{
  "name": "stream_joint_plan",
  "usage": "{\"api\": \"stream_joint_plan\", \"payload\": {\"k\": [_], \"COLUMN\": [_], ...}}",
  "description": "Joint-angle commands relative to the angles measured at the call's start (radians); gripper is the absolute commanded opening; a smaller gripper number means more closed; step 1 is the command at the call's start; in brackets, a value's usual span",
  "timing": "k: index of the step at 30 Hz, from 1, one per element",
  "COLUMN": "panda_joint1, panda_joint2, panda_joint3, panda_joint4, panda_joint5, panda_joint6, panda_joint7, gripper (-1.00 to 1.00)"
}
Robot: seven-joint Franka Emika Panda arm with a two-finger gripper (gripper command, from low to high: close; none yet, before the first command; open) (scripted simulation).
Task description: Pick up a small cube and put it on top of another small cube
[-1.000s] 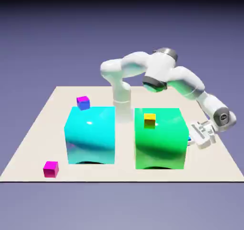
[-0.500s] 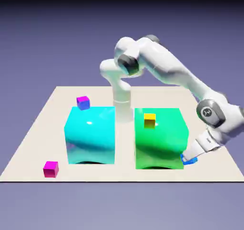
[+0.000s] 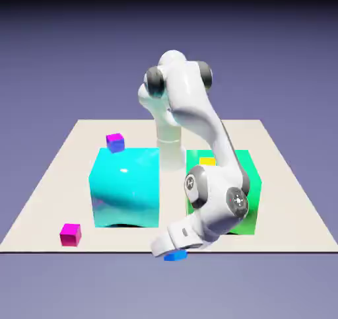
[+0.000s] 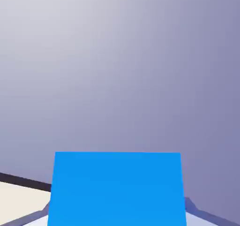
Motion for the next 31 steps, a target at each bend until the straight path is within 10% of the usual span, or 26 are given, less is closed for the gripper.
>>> {"api": "stream_joint_plan", "payload": {"k": [1,27,28,31], "panda_joint1": [0.010,0.230,0.230,0.252], "panda_joint2": [0.008,0.244,0.244,0.225], "panda_joint3": [-0.036,-0.789,-0.789,-0.792], "panda_joint4": [-0.004,-0.200,-0.200,-0.138], "panda_joint5": [0.008,0.205,0.205,0.210], "panda_joint6": [0.002,0.112,0.112,0.025], "panda_joint7": [-0.030,-0.680,-0.680,-0.701], "gripper": [-1.00,-1.00,1.00,1.00]}}
